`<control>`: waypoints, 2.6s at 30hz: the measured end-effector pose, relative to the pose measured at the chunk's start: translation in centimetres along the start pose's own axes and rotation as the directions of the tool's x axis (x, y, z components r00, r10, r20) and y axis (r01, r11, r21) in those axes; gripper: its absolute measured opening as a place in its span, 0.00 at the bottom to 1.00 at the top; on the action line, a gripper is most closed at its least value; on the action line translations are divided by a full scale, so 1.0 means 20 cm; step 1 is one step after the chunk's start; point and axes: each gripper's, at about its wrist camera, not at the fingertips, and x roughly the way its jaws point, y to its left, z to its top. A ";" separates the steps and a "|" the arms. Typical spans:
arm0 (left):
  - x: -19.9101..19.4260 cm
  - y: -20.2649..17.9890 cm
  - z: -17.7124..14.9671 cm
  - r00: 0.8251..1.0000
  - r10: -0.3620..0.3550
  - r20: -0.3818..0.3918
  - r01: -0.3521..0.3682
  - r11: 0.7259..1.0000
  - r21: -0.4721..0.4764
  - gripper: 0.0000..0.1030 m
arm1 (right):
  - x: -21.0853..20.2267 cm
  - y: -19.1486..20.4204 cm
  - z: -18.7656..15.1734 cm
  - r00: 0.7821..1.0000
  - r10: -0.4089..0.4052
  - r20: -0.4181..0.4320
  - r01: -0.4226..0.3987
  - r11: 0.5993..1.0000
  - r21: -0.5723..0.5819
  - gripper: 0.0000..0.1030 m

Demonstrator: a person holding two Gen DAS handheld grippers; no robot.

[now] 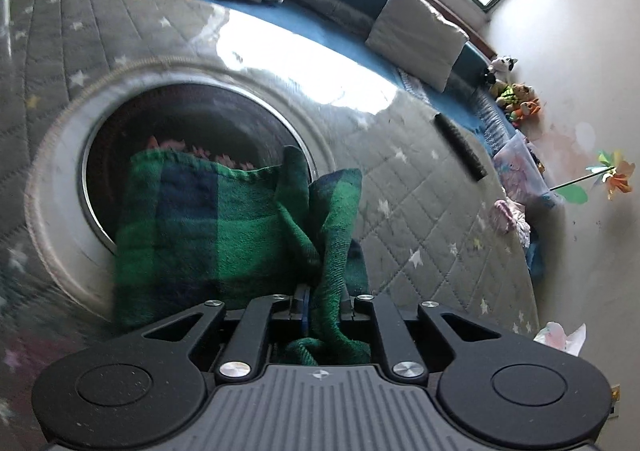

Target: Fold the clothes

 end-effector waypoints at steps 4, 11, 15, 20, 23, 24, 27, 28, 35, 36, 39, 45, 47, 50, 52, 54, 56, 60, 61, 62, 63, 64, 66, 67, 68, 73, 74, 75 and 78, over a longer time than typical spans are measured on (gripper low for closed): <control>0.06 -0.01 -0.01 1.000 0.001 -0.013 -0.002 1.000 -0.025 0.16 | 0.01 -0.04 0.01 0.999 0.030 0.012 -0.030 0.999 0.018 0.55; 0.13 -0.06 -0.04 0.997 -0.052 -0.058 0.049 0.997 -0.057 0.31 | 0.03 -0.07 0.00 0.996 0.080 0.026 -0.081 0.996 0.049 0.57; 0.19 -0.09 -0.07 0.991 -0.093 -0.099 0.088 0.995 -0.053 0.33 | 0.02 -0.07 0.00 0.995 0.099 0.033 -0.101 0.993 0.067 0.58; 0.20 -0.09 -0.07 0.979 -0.151 -0.137 0.145 0.988 -0.053 0.33 | 0.02 -0.09 0.00 0.992 0.123 0.043 -0.126 0.988 0.094 0.59; 0.13 -0.09 -0.06 0.979 -0.170 -0.115 0.168 0.985 -0.027 0.33 | 0.02 -0.08 0.00 0.990 0.131 0.044 -0.134 0.986 0.098 0.60; 0.08 -0.08 -0.05 0.981 -0.168 -0.094 0.169 0.986 -0.004 0.33 | 0.02 -0.08 0.00 0.990 0.133 0.044 -0.136 0.986 0.098 0.61; -0.06 -0.04 -0.02 0.991 -0.131 -0.018 0.132 0.989 0.065 0.33 | 0.03 -0.07 0.00 0.990 0.132 0.043 -0.135 0.987 0.092 0.61; -0.11 -0.01 -0.01 0.995 -0.102 0.012 0.101 0.991 0.083 0.33 | 0.03 -0.07 0.00 0.990 0.132 0.044 -0.136 0.986 0.092 0.62; -0.25 0.31 -0.03 0.982 0.127 0.141 -0.138 0.988 0.071 0.28 | 0.04 -0.11 -0.01 0.989 0.140 0.050 -0.144 0.985 0.096 0.65; -0.26 0.35 -0.03 0.977 0.154 0.148 -0.165 0.984 0.069 0.26 | 0.03 -0.12 -0.01 0.989 0.141 0.051 -0.146 0.985 0.095 0.65; -0.22 0.42 -0.06 0.972 0.175 0.157 -0.189 0.979 0.074 0.22 | 0.01 -0.12 -0.01 0.988 0.144 0.052 -0.149 0.984 0.095 0.66; -0.12 0.37 -0.10 0.967 0.168 0.194 -0.199 0.968 0.154 0.15 | 0.01 -0.13 -0.01 0.987 0.149 0.053 -0.154 0.983 0.098 0.66; -0.10 0.33 -0.11 0.963 0.179 0.201 -0.217 0.958 0.188 0.16 | 0.02 -0.13 -0.01 0.987 0.151 0.053 -0.155 0.983 0.099 0.68; -0.07 0.30 -0.13 0.957 0.194 0.214 -0.240 0.947 0.213 0.16 | 0.02 -0.13 -0.01 0.986 0.156 0.053 -0.161 0.982 0.100 0.69; -0.06 0.31 -0.13 0.955 0.199 0.219 -0.244 0.947 0.207 0.16 | 0.02 -0.13 -0.01 0.986 0.157 0.054 -0.161 0.982 0.100 0.69; -0.06 0.29 -0.15 0.950 0.209 0.231 -0.260 0.940 0.219 0.16 | 0.02 -0.13 0.00 0.986 0.159 0.056 -0.164 0.981 0.104 0.69; -0.07 0.27 -0.17 0.946 0.209 0.248 -0.269 0.932 0.241 0.16 | 0.02 -0.13 -0.01 0.985 0.162 0.059 -0.167 0.980 0.110 0.69; -0.07 0.22 -0.23 0.954 0.175 0.243 -0.242 0.929 0.280 0.16 | 0.02 -0.13 -0.01 0.985 0.161 0.061 -0.167 0.979 0.114 0.69; -0.06 0.21 -0.26 0.957 0.163 0.238 -0.231 0.927 0.296 0.16 | 0.02 -0.13 -0.01 0.985 0.160 0.061 -0.166 0.980 0.113 0.69; -0.05 0.19 -0.28 0.957 0.160 0.241 -0.233 0.919 0.317 0.15 | 0.02 -0.13 -0.01 0.986 0.157 0.061 -0.163 0.980 0.112 0.69; -0.04 0.16 -0.31 0.956 0.158 0.248 -0.239 0.910 0.339 0.15 | 0.01 -0.13 -0.01 0.986 0.153 0.061 -0.159 0.981 0.110 0.69; -0.03 0.15 -0.32 0.957 0.150 0.248 -0.234 0.905 0.355 0.15 | 0.01 -0.12 -0.01 0.987 0.146 0.060 -0.152 0.983 0.106 0.69; -0.03 0.12 -0.33 0.966 0.114 0.231 -0.195 0.910 0.367 0.15 | 0.00 -0.11 -0.01 0.990 0.129 0.056 -0.134 0.986 0.100 0.70; -0.03 0.11 -0.34 0.970 0.097 0.222 -0.177 0.911 0.372 0.15 | -0.01 -0.11 -0.01 0.991 0.122 0.052 -0.127 0.987 0.100 0.70; -0.04 0.11 -0.34 0.973 0.082 0.213 -0.160 0.913 0.377 0.15 | -0.02 -0.11 -0.02 0.992 0.113 0.050 -0.117 0.988 0.097 0.70; -0.03 0.09 -0.36 0.985 0.011 0.170 -0.079 0.915 0.397 0.15 | -0.14 -0.17 -0.04 0.997 0.066 0.044 -0.071 0.988 0.136 0.70; -0.03 0.09 -0.36 0.986 -0.001 0.164 -0.066 0.914 0.401 0.15 | -0.17 -0.19 -0.04 0.998 0.054 0.041 -0.059 0.988 0.145 0.70; -0.03 0.08 -0.37 0.987 -0.014 0.159 -0.053 0.912 0.406 0.15 | -0.20 -0.20 -0.04 0.998 0.038 0.042 -0.044 0.988 0.149 0.69; -0.02 0.07 -0.38 0.988 -0.048 0.147 -0.019 0.907 0.420 0.15 | -0.30 -0.25 -0.03 0.999 -0.019 0.047 0.011 0.988 0.156 0.69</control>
